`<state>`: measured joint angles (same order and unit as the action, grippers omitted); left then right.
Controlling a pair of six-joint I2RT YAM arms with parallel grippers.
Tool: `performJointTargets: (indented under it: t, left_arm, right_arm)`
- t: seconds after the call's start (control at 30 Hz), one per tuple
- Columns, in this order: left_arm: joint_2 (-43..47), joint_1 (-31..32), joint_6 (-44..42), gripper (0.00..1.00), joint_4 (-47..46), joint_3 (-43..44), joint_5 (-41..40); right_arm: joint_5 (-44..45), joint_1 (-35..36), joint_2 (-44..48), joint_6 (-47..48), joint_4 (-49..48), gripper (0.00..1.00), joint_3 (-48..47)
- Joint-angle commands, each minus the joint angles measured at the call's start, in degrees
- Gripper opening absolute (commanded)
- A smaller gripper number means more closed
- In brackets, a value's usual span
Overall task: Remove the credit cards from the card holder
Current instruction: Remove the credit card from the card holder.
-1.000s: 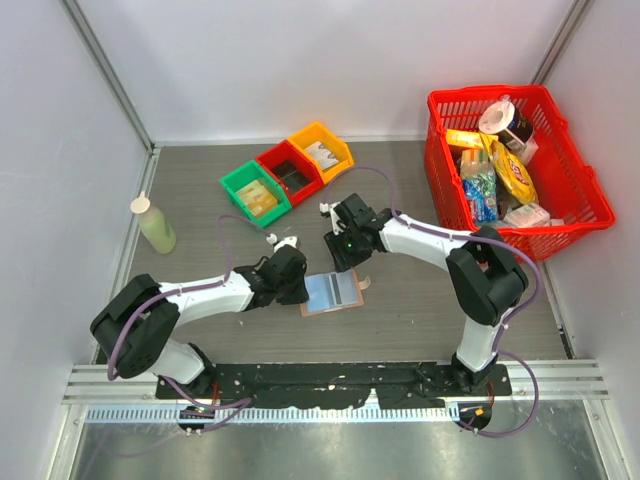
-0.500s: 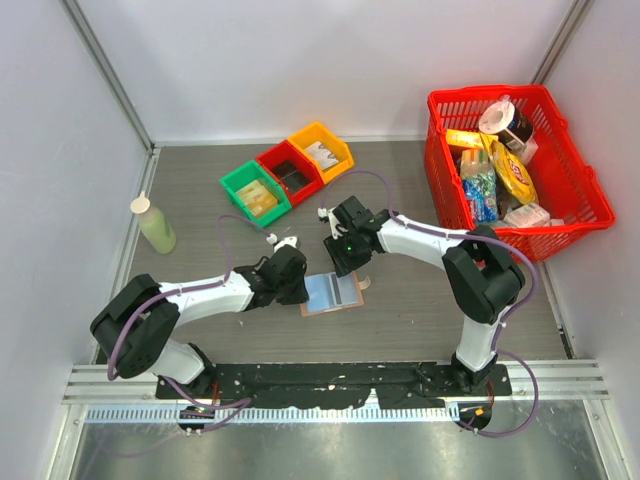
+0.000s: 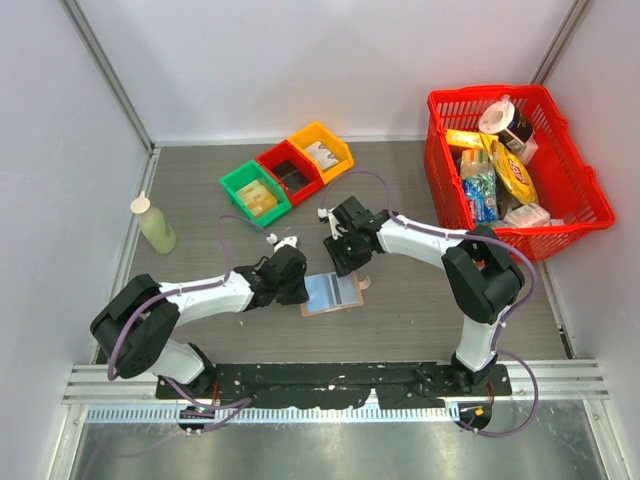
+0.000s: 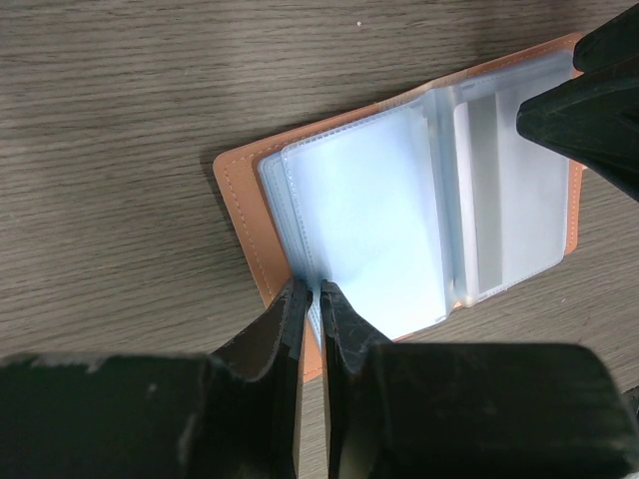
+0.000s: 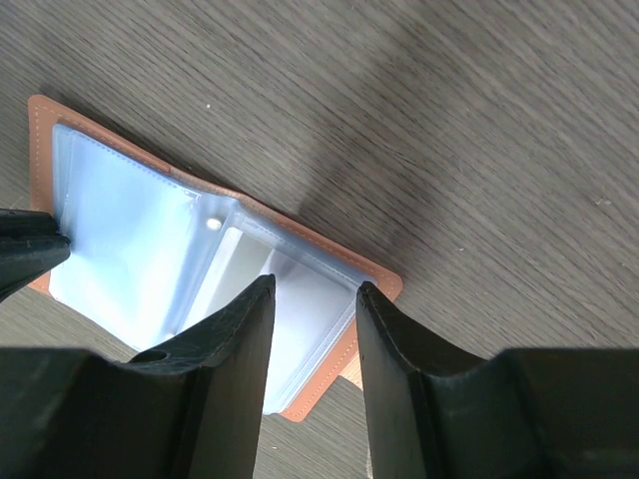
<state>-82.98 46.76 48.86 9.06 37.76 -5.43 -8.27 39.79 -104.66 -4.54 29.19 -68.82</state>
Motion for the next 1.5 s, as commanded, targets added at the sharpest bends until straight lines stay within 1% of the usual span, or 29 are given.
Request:
performJointTargets:
  t: [0.0,0.23,0.5,0.7,0.8,0.9,1.1,1.23,1.47]
  left_arm:
    - [-0.69,0.17,-0.26,0.14,0.52,-0.40,0.77]
    - [-0.69,0.17,-0.17,0.14,0.52,-0.49,0.86]
    - [-0.60,0.17,-0.17,0.14,0.52,-0.67,0.86]
    - [-0.34,0.17,-0.17,0.13,0.52,-0.76,0.86]
    - [-0.25,0.17,-0.17,0.14,0.52,-0.84,0.86]
    - [-0.16,0.26,-0.08,0.13,0.52,-0.93,0.86]
    - [0.10,0.17,-0.08,0.13,0.61,-0.93,0.86]
    - [0.10,0.17,0.01,0.13,0.52,-0.76,0.86]
    - [0.54,0.26,0.09,0.13,0.61,-1.11,0.86]
  right_arm:
    - [1.42,0.38,-0.19,0.67,-0.71,0.44,-1.41]
    - [0.45,0.55,-0.10,0.93,-0.71,0.45,-1.32]
    - [-1.31,0.99,-0.63,1.46,-0.27,0.43,-1.23]
    - [0.18,0.99,-0.54,1.11,-0.36,0.43,-0.97]
    - [2.55,0.99,-0.02,1.11,-0.71,0.45,-0.97]
    - [3.00,1.08,0.07,1.02,-0.71,0.47,-1.32]
    - [1.33,0.99,-0.02,1.19,-0.71,0.47,-1.32]
    - [-0.86,1.08,-0.19,1.37,-0.89,0.44,-0.97]
    - [-1.13,1.08,-0.37,1.55,-0.89,0.43,-0.62]
